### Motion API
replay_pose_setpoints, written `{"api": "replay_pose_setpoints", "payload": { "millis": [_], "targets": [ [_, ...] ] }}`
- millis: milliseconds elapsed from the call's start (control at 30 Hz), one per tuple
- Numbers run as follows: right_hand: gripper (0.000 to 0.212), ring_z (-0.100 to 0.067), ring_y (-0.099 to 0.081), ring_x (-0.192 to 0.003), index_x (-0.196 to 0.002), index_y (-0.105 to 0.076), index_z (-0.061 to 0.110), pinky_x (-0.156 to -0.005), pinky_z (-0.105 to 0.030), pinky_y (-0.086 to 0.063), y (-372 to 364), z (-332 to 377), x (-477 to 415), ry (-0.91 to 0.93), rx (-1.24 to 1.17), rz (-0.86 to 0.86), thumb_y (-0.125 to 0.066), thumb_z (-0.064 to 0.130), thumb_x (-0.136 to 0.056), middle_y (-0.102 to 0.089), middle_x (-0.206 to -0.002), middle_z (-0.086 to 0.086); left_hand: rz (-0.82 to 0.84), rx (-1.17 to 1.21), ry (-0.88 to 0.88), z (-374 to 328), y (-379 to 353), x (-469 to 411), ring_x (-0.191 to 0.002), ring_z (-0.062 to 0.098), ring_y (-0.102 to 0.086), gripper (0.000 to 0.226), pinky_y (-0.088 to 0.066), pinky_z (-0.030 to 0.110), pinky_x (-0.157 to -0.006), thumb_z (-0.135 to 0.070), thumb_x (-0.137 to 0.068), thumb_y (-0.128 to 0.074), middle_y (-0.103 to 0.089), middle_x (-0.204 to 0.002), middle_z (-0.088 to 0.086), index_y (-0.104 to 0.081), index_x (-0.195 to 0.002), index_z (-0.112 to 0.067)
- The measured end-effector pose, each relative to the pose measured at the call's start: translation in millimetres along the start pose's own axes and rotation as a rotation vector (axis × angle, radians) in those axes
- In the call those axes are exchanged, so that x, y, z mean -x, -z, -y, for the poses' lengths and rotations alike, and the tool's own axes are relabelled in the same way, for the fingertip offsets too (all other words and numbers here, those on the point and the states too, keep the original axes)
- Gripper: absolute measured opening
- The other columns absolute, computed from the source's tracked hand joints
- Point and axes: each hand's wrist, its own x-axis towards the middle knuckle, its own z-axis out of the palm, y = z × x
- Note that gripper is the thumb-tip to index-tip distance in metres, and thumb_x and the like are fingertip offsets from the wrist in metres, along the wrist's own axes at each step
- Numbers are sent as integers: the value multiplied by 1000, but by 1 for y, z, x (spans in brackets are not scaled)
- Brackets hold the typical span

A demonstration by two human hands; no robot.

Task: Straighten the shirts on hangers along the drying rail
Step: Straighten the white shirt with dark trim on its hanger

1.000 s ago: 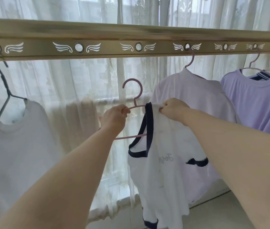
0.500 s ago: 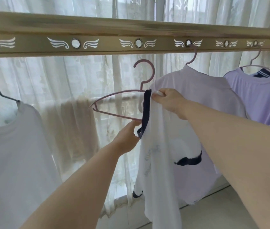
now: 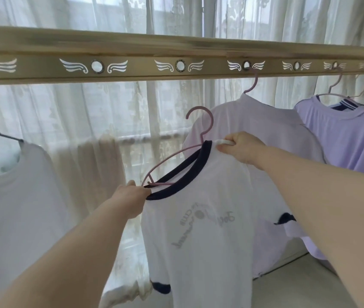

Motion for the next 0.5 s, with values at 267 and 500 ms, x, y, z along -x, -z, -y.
{"api": "replay_pose_setpoints", "payload": {
  "millis": [267, 500],
  "targets": [
    [25, -19, -46, -75, -87, -63, 14, -70, -28, -37, -12, 6, -6, -1, -244, 5, -59, 39, -91, -49, -76, 0, 57, 61, 23, 21, 7, 1, -111, 27, -56, 31, -47, 35, -92, -9, -92, -44, -58, -120, 6, -60, -117, -16],
    [36, -22, -60, -95, -104, -67, 15, -98, -34, -42, -11, -4, -6, -47, -35, 9, -55, 46, -91, -66, -98, -1, -28, 92, 89, 33, 22, 2, -89, 25, -59, 27, -46, 29, -75, -6, -90, -45, -65, -104, 8, -68, -103, -13]
  ]
}}
